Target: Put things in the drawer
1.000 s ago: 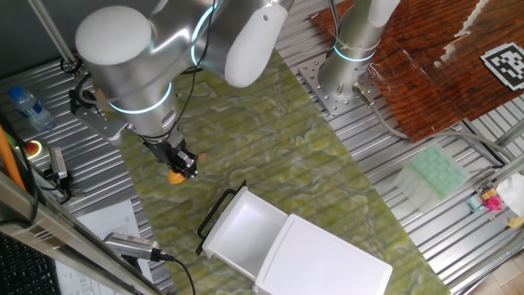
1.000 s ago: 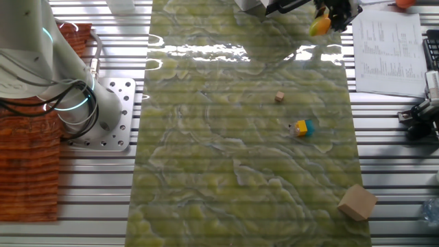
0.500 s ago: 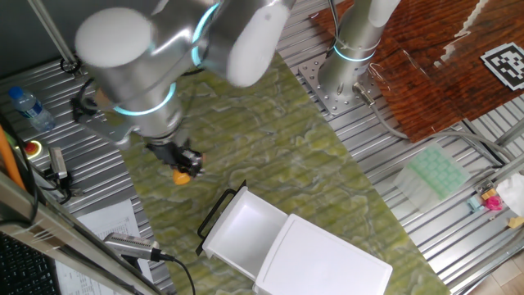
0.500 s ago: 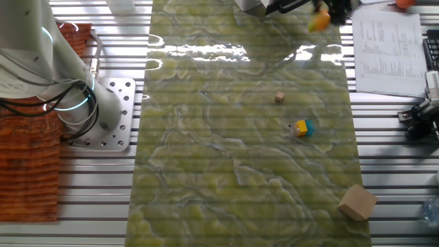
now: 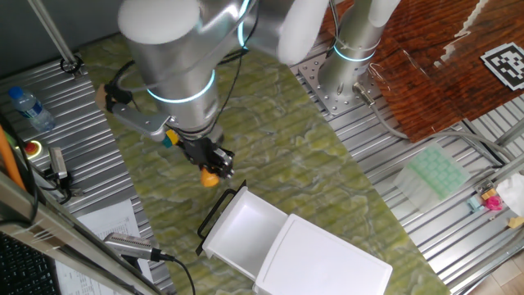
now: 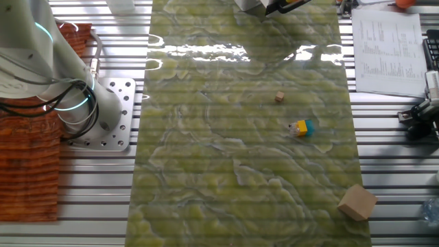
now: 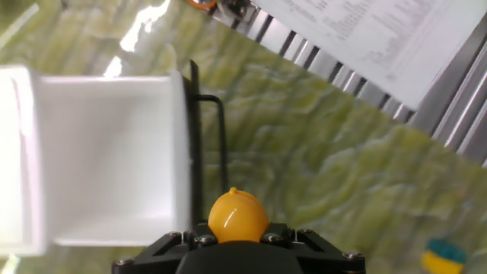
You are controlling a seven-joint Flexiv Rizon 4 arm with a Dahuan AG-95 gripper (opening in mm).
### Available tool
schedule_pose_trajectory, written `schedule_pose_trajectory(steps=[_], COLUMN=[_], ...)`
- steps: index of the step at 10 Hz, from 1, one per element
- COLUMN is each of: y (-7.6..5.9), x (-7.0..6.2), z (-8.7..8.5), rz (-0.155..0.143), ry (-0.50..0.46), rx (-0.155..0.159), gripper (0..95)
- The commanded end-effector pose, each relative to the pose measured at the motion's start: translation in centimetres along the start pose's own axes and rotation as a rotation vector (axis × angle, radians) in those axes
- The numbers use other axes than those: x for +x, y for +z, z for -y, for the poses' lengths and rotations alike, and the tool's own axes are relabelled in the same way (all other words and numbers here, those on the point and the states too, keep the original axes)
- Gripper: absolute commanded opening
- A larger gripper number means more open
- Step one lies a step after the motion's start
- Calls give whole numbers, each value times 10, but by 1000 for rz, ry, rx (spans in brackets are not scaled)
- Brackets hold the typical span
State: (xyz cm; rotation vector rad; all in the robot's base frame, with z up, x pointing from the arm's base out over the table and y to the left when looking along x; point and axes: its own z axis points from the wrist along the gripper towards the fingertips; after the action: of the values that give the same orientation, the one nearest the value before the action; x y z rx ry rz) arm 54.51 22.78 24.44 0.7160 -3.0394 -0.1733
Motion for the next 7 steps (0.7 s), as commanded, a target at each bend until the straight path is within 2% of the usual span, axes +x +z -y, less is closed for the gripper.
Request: schedule_pose_trajectory(steps=[1,3,4,6,7], y=[0,0,0,0,0], x=[-2,-2,-2,-2,-2], z=[-14,-14,-14,-14,-14], rz=[10,6,6,-20,-17], ry=[79,107,120,57,10], rx=[-32,-10,24,68,65], gripper=[0,0,0,0,0])
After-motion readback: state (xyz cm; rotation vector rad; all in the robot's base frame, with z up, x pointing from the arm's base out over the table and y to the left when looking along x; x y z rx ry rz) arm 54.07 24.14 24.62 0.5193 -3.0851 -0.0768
